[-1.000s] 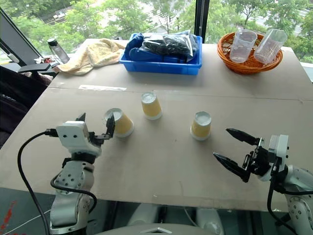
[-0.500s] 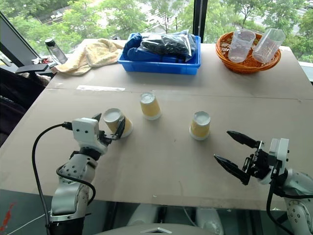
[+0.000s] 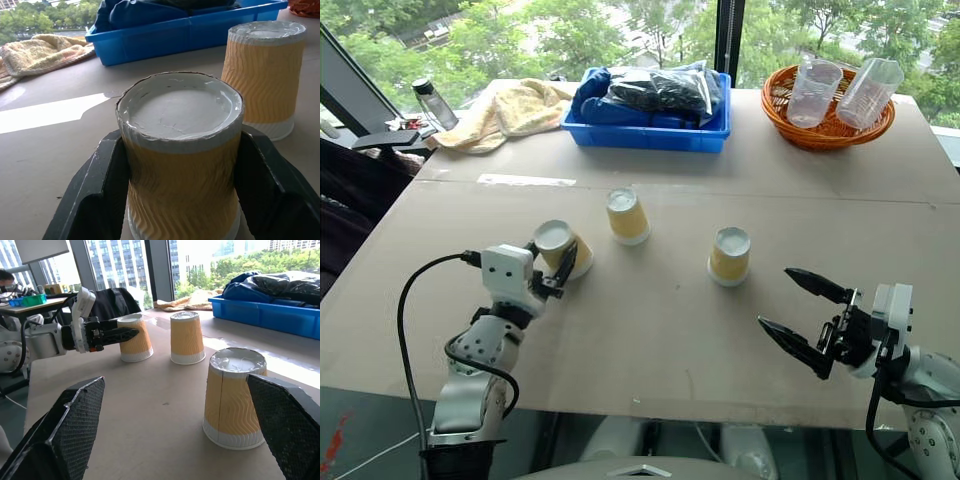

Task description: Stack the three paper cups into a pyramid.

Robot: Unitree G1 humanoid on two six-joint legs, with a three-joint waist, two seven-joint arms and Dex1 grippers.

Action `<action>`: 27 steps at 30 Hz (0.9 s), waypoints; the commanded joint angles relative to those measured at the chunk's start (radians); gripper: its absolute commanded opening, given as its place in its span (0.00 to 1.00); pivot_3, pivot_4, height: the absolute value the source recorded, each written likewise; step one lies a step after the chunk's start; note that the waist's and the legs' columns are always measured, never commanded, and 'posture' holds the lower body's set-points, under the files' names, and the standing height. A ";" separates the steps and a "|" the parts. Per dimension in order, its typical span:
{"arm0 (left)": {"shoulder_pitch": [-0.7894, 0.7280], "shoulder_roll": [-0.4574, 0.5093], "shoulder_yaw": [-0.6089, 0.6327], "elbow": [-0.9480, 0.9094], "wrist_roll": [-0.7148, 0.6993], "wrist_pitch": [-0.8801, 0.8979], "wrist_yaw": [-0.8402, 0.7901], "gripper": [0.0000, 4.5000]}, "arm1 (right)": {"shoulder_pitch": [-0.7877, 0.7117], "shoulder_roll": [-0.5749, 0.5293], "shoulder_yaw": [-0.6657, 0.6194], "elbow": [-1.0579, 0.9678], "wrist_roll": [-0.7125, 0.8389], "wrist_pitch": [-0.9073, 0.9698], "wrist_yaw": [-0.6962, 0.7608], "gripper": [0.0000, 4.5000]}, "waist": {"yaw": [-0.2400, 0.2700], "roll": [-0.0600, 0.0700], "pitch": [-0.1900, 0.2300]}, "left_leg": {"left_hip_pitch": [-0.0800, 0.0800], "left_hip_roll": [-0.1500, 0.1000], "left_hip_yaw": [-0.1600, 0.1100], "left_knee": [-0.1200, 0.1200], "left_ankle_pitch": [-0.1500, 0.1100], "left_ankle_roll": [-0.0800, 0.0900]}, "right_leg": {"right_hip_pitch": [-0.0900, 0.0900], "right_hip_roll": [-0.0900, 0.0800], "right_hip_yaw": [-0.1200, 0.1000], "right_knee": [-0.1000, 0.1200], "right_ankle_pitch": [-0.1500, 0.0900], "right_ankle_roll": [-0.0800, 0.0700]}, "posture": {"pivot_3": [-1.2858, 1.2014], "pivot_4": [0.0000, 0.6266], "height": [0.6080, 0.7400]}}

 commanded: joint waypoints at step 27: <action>-0.145 0.181 -0.422 0.001 -0.115 -0.024 -0.616 0.99 | 0.246 -0.020 -0.153 -0.044 0.016 -0.066 0.097 1.00 | -0.002 0.002 -0.001 | 0.003 0.000 0.003 0.000 -0.002 0.004 | 0.001 0.000 0.003 0.003 0.000 0.000 | 0.52 0.24 1.00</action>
